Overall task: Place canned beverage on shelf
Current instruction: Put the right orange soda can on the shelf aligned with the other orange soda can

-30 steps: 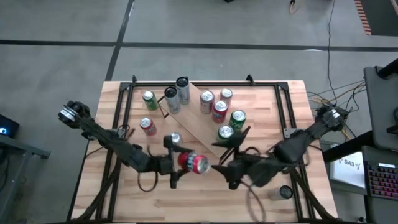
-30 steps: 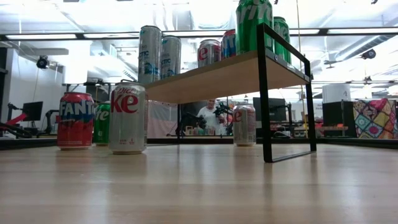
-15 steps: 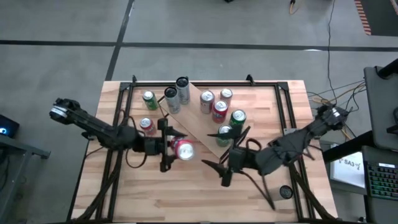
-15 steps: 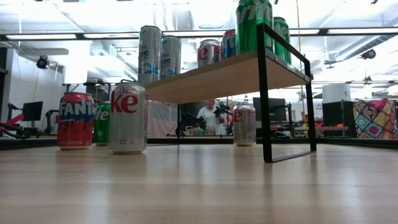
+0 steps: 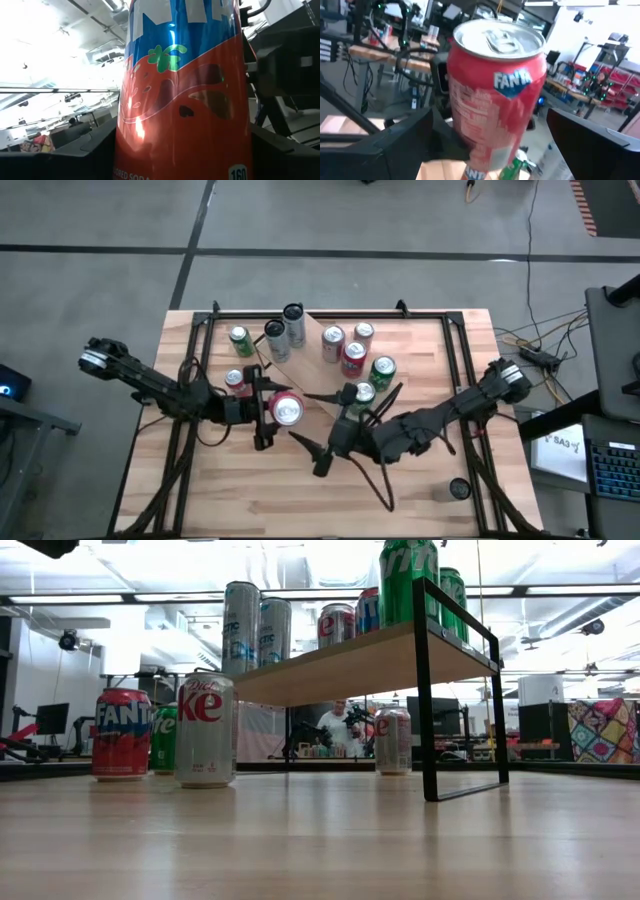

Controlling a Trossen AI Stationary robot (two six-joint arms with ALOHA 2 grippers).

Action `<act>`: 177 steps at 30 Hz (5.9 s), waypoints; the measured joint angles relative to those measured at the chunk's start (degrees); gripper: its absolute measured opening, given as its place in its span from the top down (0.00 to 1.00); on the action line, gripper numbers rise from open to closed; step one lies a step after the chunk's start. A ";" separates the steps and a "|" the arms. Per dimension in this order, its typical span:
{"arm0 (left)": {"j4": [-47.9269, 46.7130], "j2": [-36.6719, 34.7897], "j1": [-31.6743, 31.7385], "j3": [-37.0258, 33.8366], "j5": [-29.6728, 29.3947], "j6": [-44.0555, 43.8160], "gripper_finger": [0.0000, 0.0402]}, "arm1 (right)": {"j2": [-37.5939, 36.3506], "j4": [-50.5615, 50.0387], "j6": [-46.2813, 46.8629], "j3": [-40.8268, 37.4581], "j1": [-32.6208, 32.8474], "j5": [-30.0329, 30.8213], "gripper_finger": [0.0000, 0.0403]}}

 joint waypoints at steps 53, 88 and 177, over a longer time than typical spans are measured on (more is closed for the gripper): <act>-4.27 0.81 0.05 1.73 -5.37 2.64 0.03 | -3.24 0.31 -0.53 -0.02 -5.36 -5.17 0.31; -36.11 -24.34 -1.66 1.55 -13.03 -10.59 0.03 | -2.94 -24.39 23.50 1.89 -11.96 -1.49 0.31; -36.76 -11.34 8.09 1.55 -1.49 -8.95 0.03 | 4.52 -25.31 19.37 -1.57 -14.25 -2.84 0.31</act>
